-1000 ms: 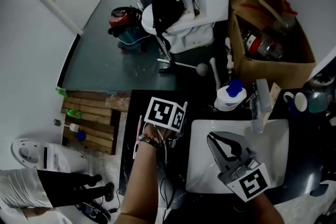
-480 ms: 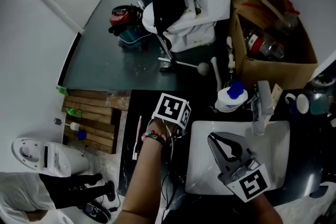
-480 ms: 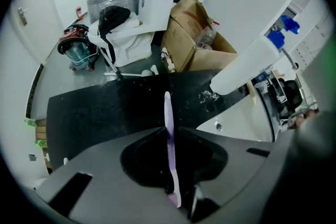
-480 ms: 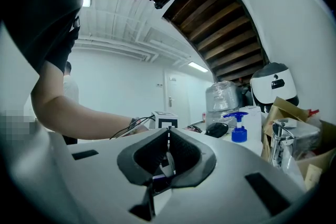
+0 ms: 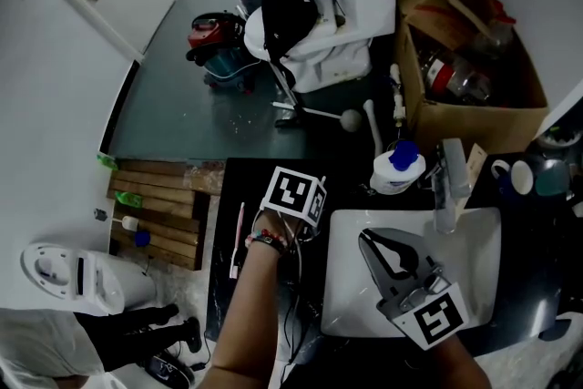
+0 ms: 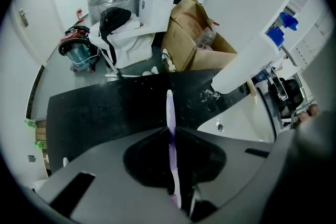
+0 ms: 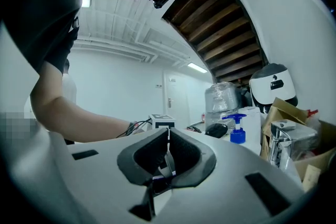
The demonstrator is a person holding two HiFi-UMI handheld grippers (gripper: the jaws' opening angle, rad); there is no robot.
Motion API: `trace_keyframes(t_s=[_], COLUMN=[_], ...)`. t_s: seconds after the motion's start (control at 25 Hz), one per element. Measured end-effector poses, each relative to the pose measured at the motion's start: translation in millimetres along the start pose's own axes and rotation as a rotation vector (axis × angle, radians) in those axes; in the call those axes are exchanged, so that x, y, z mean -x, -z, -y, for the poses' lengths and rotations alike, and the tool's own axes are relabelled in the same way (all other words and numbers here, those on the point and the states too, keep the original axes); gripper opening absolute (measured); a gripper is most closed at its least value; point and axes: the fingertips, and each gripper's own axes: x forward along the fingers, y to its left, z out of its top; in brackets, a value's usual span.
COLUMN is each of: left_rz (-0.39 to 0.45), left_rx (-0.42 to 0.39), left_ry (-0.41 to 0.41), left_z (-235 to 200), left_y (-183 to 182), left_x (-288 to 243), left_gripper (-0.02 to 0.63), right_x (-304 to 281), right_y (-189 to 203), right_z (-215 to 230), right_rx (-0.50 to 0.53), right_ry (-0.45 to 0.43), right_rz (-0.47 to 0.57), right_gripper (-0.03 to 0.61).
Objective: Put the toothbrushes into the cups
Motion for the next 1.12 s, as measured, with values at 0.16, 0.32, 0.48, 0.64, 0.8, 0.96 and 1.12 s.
trace_keyframes(t_s=[0.16,0.32,0.48,0.64,0.8,0.96,1.12], left_rz=[0.085,0.338,0.642,0.826,0.951,1.066,1.209], left_rx=[-0.049,-0.166,-0.315,-0.359,-0.405,-0.419,-0.472], left_ry=[0.020,0.031,-0.028,-0.033,-0.060,-0.073,-0.093], left_z=[10.7,31.8,55.7,80.5,96.0,104.7,112.8], left_y=[-8.9,-34.5,-45.2,-29.7,-11.1,4.0,17.8], left_x=[16.4,65.1,123.9,163.7,195.0,222.2,248.4], left_gripper=[0.048,0.048,0.048,0.047,0.048,0.048,0.048], right_x=[3.7,5.8,9.1,10.2,13.4,12.3,11.3], right_y=[-5.5,-16.4,-28.4,-37.8,-47.3,-52.4,-58.8], right_z=[-1.5,-3.1,-8.6,-18.5,-28.5,-42.0,-55.9], right_rx=[0.016,0.041,0.072,0.106,0.132,0.146,0.164], right_ry=[0.009,0.021,0.027,0.029,0.043,0.027,0.020], right_rz=[0.004,0.018,0.025,0.034,0.052,0.056,0.067], right_gripper=[0.035,0.035,0.035,0.035,0.035,0.035,0.035])
